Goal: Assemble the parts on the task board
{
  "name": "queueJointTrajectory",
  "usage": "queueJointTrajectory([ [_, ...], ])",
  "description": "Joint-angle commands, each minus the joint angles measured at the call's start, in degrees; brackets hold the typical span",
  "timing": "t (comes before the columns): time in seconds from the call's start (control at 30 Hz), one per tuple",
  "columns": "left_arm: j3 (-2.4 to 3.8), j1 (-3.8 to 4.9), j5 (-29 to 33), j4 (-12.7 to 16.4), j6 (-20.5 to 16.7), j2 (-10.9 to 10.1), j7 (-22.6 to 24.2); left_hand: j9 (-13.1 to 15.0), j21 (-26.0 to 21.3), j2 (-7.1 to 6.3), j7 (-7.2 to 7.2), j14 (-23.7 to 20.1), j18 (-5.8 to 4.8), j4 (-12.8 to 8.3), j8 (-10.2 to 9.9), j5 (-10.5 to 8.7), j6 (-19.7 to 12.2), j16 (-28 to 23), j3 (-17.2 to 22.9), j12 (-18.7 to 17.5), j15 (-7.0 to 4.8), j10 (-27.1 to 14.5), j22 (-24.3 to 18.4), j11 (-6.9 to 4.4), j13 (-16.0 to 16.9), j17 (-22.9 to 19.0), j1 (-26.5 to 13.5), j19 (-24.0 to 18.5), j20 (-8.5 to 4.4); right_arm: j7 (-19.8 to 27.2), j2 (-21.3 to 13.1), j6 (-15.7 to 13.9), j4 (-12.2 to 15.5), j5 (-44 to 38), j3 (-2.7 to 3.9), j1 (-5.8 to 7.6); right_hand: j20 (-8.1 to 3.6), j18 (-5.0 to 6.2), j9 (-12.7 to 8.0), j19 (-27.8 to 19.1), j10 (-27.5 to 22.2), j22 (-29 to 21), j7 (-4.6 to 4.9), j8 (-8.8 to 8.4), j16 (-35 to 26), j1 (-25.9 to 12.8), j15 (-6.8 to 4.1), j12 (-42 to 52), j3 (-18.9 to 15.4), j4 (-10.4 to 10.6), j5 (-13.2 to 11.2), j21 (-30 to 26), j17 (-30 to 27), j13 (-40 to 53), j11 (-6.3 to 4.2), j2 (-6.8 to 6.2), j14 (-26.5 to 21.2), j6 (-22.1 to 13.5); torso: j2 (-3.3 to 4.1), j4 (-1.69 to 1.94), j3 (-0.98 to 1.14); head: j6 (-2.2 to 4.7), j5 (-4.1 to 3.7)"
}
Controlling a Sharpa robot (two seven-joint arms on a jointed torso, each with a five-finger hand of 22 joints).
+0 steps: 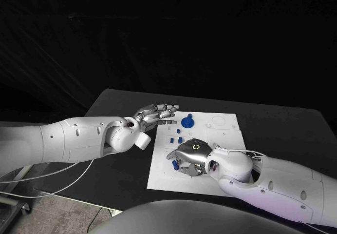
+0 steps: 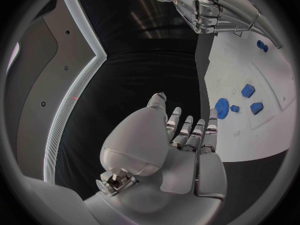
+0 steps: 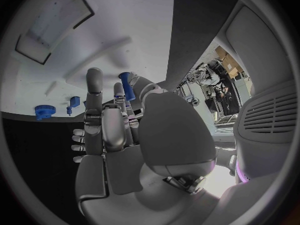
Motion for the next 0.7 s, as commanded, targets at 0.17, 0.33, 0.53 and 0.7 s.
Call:
queueJointTrajectory([
  [0.17,0.05,-0.07,-0.28,0.15,1.12,-0.09,0.17,0.04,0.19,0.49,-0.36,0.26,-0.52,0.06,0.18,0.2,0.1,0.24,0.27,0.36,0.22,0.19,-0.09,0.38,0.06,0.08,0.03,0.49,0.08,-0.24,-2.93,-4.57,1.62,1.65,0.03,1.17,0.17,0.57,-0.04,-0.32,-1.13,0.81,0.18,0.92,-0.28,-0.51,-0.23,-0.12,-0.37,0.7,-0.64,-0.45,-0.31,0.22,-0.06,-0.29,-0.47,1.32,-0.02,0.02,0.02,0.01,-0.51],
  [0.33,0.04,-0.07,-0.28,0.36,0.95,-0.33,0.18,0.05,0.21,0.58,-0.3,0.3,-0.54,0.1,0.22,0.19,0.21,0.29,0.3,0.39,0.26,0.21,-0.06,0.4,0.06,0.08,0.01,0.54,0.08,-0.23,-7.95,-6.57,5.06,8.24,0.03,5.1,-0.03,0.58,0.09,-0.25,-0.37,0.81,1.22,1.89,-0.44,0.88,-0.46,1.07,0.21,0.38,0.96,-0.65,-0.56,0.87,-0.51,0.08,-0.61,3.51,-0.02,-0.05,0.0,0.01,-1.36],
  [0.53,0.03,-0.08,-0.28,0.22,0.78,-0.38,0.08,0.06,0.21,0.6,-0.21,0.31,-0.56,-0.03,0.29,0.35,0.32,0.34,0.38,0.46,0.28,0.26,-0.13,0.38,0.07,0.08,0.17,0.56,0.08,-1.95,-15.47,-7.25,8.3,22.98,0.01,10.87,-0.61,0.53,2.29,-1.37,5.84,0.72,2.56,6.67,-3.58,2.08,-1.95,11.82,-1.15,-0.85,2.69,-1.58,-5.3,7.49,-2.58,0.45,-2.78,12.41,-0.17,-0.17,-0.01,0.01,-2.66],
  [0.7,0.02,-0.1,-0.28,0.44,0.48,-0.45,-0.05,0.07,0.23,0.54,-0.08,0.28,-0.62,-0.43,0.38,0.74,0.44,0.4,0.57,0.53,0.3,0.33,-0.23,0.37,0.07,0.08,0.59,0.64,0.08,-4.69,-19.29,-2.5,7.26,29.24,-0.07,12.55,-0.87,0.54,5.47,-0.86,5.33,0.17,0.72,10.89,-0.03,-4.99,-1.86,54.77,-6.71,2.83,3.11,-2.66,0.78,49.73,-3.5,1.67,-0.88,15.17,-0.32,-0.16,-0.11,0.01,-3.65],
])
